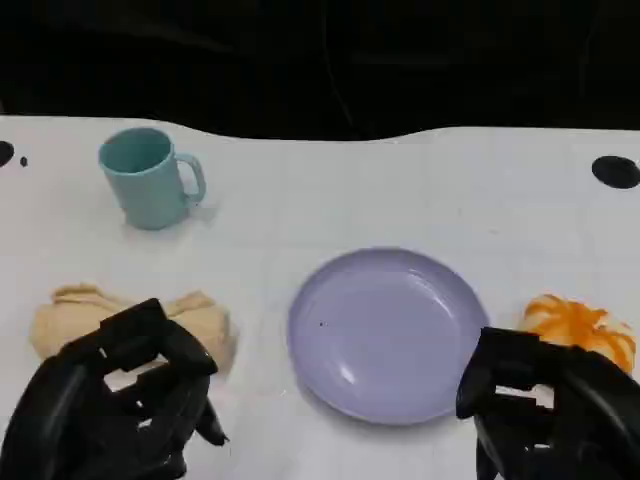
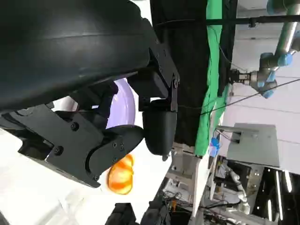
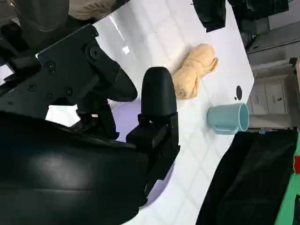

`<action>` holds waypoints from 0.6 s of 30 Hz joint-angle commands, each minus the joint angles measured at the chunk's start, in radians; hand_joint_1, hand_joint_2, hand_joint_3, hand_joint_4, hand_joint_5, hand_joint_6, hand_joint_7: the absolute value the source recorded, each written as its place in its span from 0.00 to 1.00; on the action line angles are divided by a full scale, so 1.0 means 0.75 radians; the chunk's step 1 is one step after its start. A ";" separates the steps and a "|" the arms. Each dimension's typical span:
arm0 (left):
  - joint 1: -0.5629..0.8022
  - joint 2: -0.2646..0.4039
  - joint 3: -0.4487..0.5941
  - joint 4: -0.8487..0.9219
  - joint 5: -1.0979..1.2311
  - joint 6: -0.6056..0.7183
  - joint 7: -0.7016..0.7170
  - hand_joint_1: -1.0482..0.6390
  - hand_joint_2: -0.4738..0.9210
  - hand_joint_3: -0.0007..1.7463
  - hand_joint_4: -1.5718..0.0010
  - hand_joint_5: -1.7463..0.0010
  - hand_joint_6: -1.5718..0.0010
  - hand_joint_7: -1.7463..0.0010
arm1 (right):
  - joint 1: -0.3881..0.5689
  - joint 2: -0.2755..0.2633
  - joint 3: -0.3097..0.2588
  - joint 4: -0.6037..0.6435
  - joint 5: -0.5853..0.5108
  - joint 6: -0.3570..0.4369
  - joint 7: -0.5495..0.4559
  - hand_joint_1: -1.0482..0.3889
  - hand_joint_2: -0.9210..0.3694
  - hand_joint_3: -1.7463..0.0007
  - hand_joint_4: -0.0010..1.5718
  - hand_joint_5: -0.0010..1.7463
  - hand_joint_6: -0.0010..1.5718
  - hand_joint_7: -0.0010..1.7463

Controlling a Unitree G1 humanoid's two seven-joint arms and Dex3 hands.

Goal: Grasp the towel on the left side of the plate with the left hand and place it into the plate.

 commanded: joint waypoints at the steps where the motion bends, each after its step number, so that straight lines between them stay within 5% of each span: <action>1: 0.001 0.020 -0.001 0.010 0.019 -0.016 -0.004 0.54 0.77 0.59 0.46 0.08 0.49 0.21 | -0.005 -0.008 -0.010 -0.004 0.014 0.009 0.000 0.68 0.32 0.26 0.47 1.00 0.41 0.90; 18: 0.001 0.015 -0.003 0.019 0.021 -0.037 -0.011 0.55 0.78 0.59 0.45 0.09 0.48 0.22 | -0.002 -0.014 -0.009 -0.003 0.005 0.002 0.007 0.68 0.32 0.25 0.47 1.00 0.41 0.90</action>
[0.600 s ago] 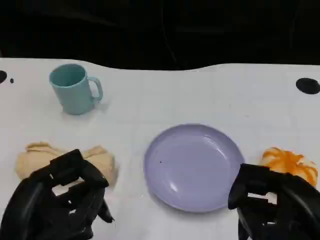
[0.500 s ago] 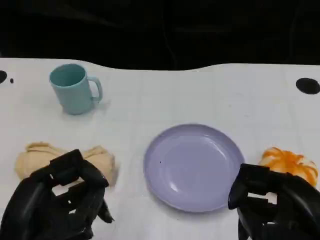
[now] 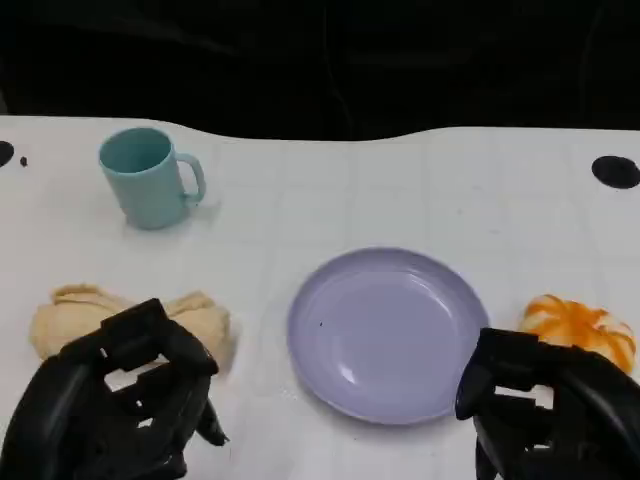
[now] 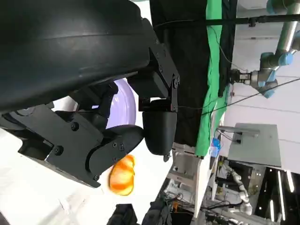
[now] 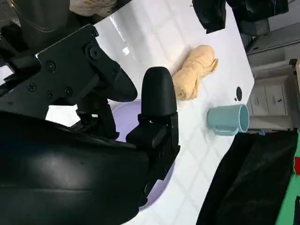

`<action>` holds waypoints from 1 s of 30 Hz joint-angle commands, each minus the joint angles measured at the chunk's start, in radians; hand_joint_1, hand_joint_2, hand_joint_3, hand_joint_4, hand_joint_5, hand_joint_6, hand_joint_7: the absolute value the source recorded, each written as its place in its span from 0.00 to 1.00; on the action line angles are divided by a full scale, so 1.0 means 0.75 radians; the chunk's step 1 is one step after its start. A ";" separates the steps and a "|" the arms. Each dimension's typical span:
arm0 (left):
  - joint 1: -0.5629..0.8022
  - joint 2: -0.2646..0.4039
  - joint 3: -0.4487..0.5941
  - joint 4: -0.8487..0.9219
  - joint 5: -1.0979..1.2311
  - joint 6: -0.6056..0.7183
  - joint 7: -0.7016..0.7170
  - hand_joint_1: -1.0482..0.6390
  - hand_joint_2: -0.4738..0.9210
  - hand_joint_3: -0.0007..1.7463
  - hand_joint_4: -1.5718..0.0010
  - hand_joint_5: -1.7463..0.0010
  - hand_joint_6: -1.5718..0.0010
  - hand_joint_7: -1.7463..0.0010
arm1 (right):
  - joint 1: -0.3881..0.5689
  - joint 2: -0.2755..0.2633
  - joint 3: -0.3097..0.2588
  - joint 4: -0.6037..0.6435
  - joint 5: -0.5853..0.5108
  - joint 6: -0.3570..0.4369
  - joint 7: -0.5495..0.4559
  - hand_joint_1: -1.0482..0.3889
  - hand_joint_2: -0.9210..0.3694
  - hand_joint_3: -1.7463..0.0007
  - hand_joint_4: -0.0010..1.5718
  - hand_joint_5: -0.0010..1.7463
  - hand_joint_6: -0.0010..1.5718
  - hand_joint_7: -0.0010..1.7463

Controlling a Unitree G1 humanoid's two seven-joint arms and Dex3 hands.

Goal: Grasp the towel on the left side of the plate with the left hand and place it into the plate.

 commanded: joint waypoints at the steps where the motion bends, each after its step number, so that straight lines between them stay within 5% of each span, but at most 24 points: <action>1: 0.002 0.017 0.000 0.016 0.012 -0.027 -0.010 0.55 0.78 0.59 0.45 0.09 0.48 0.22 | -0.002 -0.014 -0.008 -0.004 0.003 0.002 -0.002 0.68 0.32 0.25 0.47 1.00 0.41 0.90; 10: 0.007 0.013 -0.003 0.008 0.078 -0.055 0.017 0.53 0.79 0.56 0.49 0.12 0.50 0.25 | -0.002 -0.010 -0.003 -0.013 0.004 0.013 -0.010 0.68 0.32 0.25 0.47 1.00 0.41 0.90; 14: 0.007 -0.014 0.004 -0.011 0.102 -0.050 0.065 0.53 0.77 0.54 0.50 0.24 0.48 0.40 | 0.003 -0.012 0.003 -0.013 -0.004 0.005 -0.012 0.69 0.32 0.25 0.47 1.00 0.41 0.90; 20: -0.004 0.023 0.010 0.003 0.299 -0.190 0.090 0.44 0.98 0.10 0.62 0.52 0.49 0.87 | 0.011 -0.011 0.015 -0.031 -0.009 0.004 -0.024 0.69 0.32 0.25 0.47 1.00 0.41 0.90; 24: -0.006 0.105 0.026 -0.030 0.469 -0.233 0.081 0.38 1.00 0.06 0.68 0.67 0.58 0.98 | 0.013 -0.009 0.022 -0.041 -0.009 0.013 -0.032 0.69 0.32 0.25 0.47 1.00 0.41 0.90; 30: -0.042 0.293 0.027 -0.109 0.752 -0.172 0.041 0.33 1.00 0.05 0.75 0.80 0.72 1.00 | 0.010 -0.004 0.020 -0.043 0.003 0.025 -0.043 0.68 0.33 0.26 0.47 1.00 0.41 0.90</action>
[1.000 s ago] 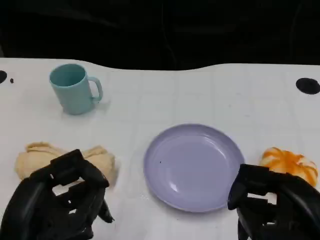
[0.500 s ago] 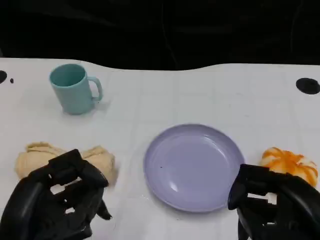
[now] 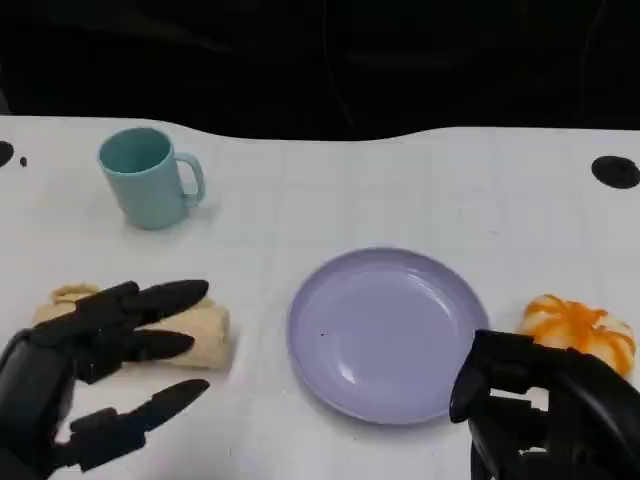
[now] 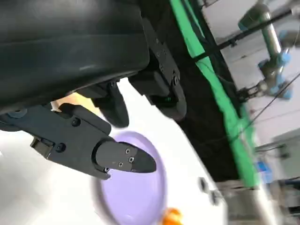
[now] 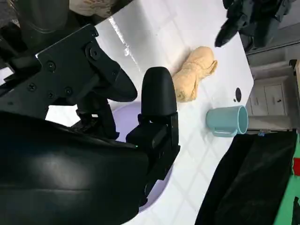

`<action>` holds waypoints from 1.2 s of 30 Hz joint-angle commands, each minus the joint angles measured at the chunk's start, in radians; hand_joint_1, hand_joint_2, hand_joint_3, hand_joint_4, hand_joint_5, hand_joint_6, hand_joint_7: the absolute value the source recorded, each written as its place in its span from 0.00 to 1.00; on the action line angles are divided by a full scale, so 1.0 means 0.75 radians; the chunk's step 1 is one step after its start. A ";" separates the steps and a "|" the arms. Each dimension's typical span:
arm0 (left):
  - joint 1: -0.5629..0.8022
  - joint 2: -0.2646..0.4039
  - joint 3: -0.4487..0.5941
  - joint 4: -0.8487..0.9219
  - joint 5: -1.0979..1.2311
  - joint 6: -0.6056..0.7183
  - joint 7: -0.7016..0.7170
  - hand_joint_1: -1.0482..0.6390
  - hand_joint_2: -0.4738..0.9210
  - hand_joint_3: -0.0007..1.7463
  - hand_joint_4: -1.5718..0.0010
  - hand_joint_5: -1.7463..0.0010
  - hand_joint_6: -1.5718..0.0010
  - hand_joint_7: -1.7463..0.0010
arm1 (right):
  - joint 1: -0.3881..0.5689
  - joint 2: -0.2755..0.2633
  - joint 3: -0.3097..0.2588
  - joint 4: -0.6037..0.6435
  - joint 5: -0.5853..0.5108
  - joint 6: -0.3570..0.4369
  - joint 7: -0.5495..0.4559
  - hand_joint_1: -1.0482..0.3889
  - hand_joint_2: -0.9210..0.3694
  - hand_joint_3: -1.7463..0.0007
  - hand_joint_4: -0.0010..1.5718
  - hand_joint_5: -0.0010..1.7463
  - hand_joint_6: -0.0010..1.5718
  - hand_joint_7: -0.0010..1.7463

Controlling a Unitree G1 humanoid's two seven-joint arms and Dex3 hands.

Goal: Grasp the towel on the left side of the plate with the left hand and place it into the plate.

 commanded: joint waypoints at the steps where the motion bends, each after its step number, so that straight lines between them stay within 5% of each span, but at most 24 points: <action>1: -0.036 0.136 0.000 -0.073 0.170 0.067 -0.044 0.32 1.00 0.05 0.76 0.81 0.74 1.00 | 0.003 -0.002 -0.013 -0.009 0.014 0.012 -0.005 0.68 0.33 0.26 0.47 1.00 0.41 0.90; 6: -0.124 0.336 -0.081 -0.118 0.493 0.203 -0.151 0.28 1.00 0.05 0.84 0.86 0.84 1.00 | -0.001 0.000 -0.012 -0.014 0.018 0.020 -0.008 0.69 0.33 0.25 0.48 1.00 0.41 0.90; 12: -0.296 0.429 -0.261 -0.013 0.868 0.244 -0.226 0.24 1.00 0.04 0.86 0.88 0.86 1.00 | 0.011 -0.010 -0.005 -0.026 0.003 0.015 -0.010 0.68 0.33 0.25 0.48 1.00 0.41 0.90; 28: -0.636 0.301 -0.551 0.523 1.326 0.309 -0.277 0.26 0.99 0.00 0.84 0.90 0.85 1.00 | 0.021 -0.002 -0.006 -0.052 0.020 0.039 -0.026 0.68 0.33 0.25 0.48 1.00 0.42 0.90; 36: -0.752 0.253 -0.592 0.955 1.275 0.174 -0.042 0.30 0.99 0.00 0.77 0.90 0.80 0.98 | 0.025 -0.013 -0.025 -0.077 0.034 0.073 -0.020 0.68 0.33 0.25 0.48 1.00 0.42 0.89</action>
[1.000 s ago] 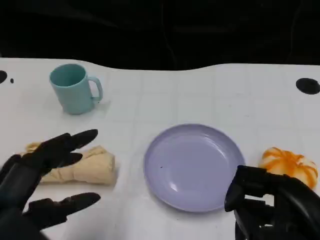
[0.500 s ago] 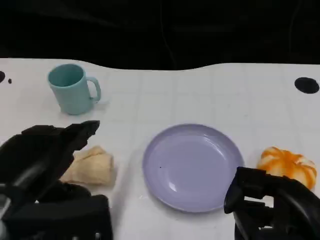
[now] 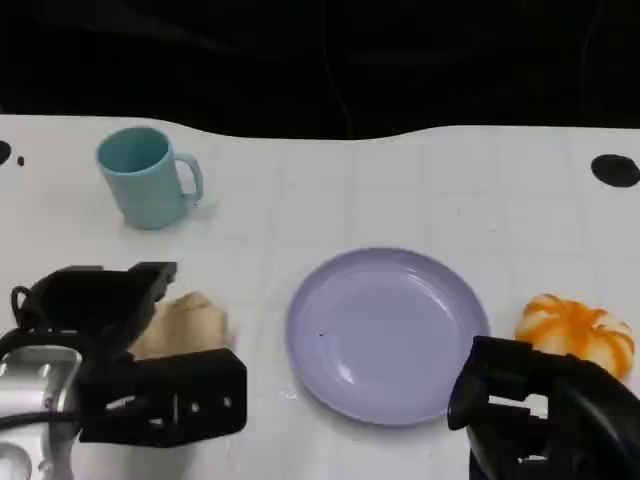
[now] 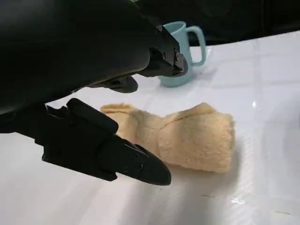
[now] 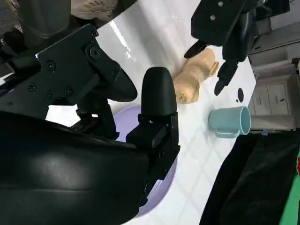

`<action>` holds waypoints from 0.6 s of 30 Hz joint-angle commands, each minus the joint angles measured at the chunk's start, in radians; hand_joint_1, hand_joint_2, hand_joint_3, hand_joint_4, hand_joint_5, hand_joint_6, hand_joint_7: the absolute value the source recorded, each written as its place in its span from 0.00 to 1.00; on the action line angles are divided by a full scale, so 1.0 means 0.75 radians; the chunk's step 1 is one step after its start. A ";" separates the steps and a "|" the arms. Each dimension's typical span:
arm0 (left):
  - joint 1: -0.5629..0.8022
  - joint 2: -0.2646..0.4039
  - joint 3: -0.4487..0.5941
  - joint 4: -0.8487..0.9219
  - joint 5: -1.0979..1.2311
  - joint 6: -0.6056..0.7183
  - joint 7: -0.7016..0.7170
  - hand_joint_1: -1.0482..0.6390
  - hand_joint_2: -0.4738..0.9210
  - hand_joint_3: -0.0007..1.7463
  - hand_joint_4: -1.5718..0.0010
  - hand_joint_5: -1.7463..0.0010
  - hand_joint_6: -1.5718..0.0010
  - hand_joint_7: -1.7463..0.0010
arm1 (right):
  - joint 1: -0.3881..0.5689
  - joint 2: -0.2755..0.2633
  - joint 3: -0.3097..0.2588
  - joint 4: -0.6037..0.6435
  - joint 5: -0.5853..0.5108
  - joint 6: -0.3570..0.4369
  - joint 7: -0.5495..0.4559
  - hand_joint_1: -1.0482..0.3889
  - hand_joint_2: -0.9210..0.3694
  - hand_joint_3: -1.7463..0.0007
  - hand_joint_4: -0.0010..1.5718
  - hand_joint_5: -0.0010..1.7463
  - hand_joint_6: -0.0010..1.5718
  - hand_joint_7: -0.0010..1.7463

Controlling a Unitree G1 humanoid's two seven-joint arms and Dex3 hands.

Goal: Grasp the towel on the left side of the plate with the left hand and place it into the plate.

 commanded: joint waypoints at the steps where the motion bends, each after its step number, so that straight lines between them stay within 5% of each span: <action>1: -0.057 -0.018 -0.031 0.234 -0.029 -0.092 0.171 0.30 0.99 0.00 0.76 0.91 0.80 0.99 | 0.003 -0.016 -0.018 -0.024 0.012 0.025 -0.001 0.68 0.33 0.25 0.48 1.00 0.42 0.89; 12: -0.173 -0.070 -0.089 0.617 -0.121 -0.162 0.284 0.38 1.00 0.06 0.70 0.93 0.72 0.98 | 0.011 -0.013 -0.004 -0.041 0.005 0.029 -0.007 0.68 0.33 0.25 0.49 1.00 0.43 0.89; 13: -0.168 -0.071 -0.084 0.630 -0.141 -0.189 0.314 0.40 1.00 0.06 0.62 0.89 0.67 0.96 | 0.011 -0.015 -0.003 -0.041 0.003 0.026 -0.006 0.68 0.33 0.25 0.49 1.00 0.43 0.89; 16: -0.161 -0.066 -0.077 0.664 -0.192 -0.260 0.396 0.46 1.00 0.13 0.52 0.48 0.41 0.96 | 0.009 -0.012 -0.006 -0.042 0.006 0.033 -0.009 0.68 0.33 0.26 0.49 1.00 0.43 0.89; 18: -0.157 -0.058 -0.078 0.674 -0.209 -0.302 0.450 0.47 1.00 0.16 0.48 0.38 0.32 0.94 | 0.007 -0.010 -0.009 -0.041 0.009 0.032 -0.008 0.68 0.33 0.26 0.48 1.00 0.43 0.89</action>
